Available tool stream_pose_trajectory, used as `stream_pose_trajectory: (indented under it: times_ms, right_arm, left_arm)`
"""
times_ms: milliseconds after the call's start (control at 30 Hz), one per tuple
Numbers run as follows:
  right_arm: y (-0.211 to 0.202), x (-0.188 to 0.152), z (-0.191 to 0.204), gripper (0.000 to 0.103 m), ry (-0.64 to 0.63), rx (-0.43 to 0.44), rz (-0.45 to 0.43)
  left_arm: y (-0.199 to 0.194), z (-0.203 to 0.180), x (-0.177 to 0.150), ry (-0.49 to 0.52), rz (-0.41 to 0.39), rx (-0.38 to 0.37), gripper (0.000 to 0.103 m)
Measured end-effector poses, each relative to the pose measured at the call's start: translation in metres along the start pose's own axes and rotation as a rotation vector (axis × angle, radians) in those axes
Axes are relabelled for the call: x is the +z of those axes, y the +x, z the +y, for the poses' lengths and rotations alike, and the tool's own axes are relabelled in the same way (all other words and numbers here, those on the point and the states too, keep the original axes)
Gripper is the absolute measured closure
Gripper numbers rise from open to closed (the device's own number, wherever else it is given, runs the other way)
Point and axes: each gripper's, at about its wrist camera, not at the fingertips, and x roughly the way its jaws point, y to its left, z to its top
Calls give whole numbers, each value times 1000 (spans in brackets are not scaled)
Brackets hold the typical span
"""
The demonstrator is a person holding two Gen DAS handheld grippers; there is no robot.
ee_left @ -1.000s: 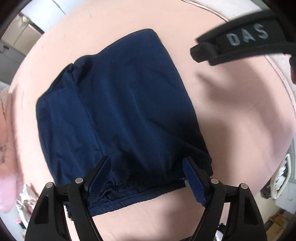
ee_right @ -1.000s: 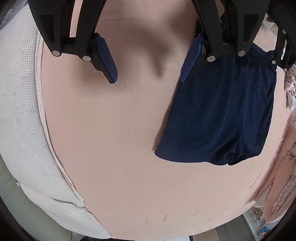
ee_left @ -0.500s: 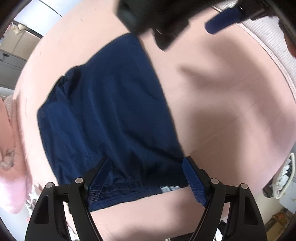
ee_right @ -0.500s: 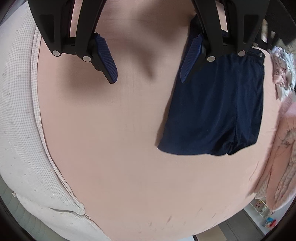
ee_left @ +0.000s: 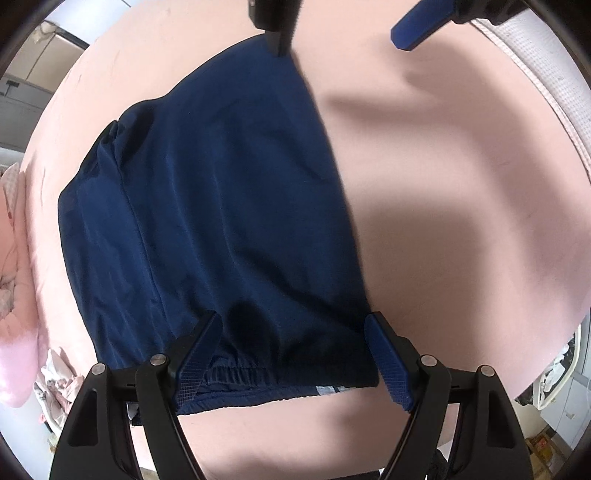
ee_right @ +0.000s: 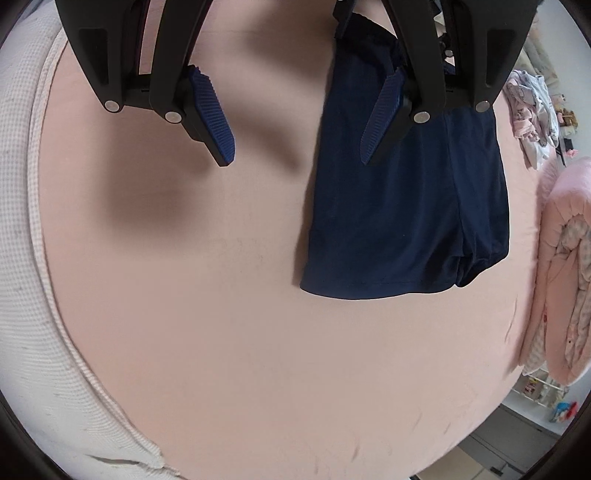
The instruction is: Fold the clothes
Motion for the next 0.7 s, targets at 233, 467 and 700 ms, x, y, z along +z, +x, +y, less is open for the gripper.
stream_pose_trajectory:
  times_ms: [233, 467, 700]
  right_arm:
    - [13, 18, -5, 33, 27, 195, 2]
    - [34, 23, -19, 33, 37, 353, 7]
    - [51, 23, -27, 33, 50, 455, -5]
  left_arm:
    - [2, -9, 3, 12, 11, 54, 24]
    - [2, -22, 5, 21, 20, 73, 24]
    - [-2, -32, 6, 9, 8, 117, 24]
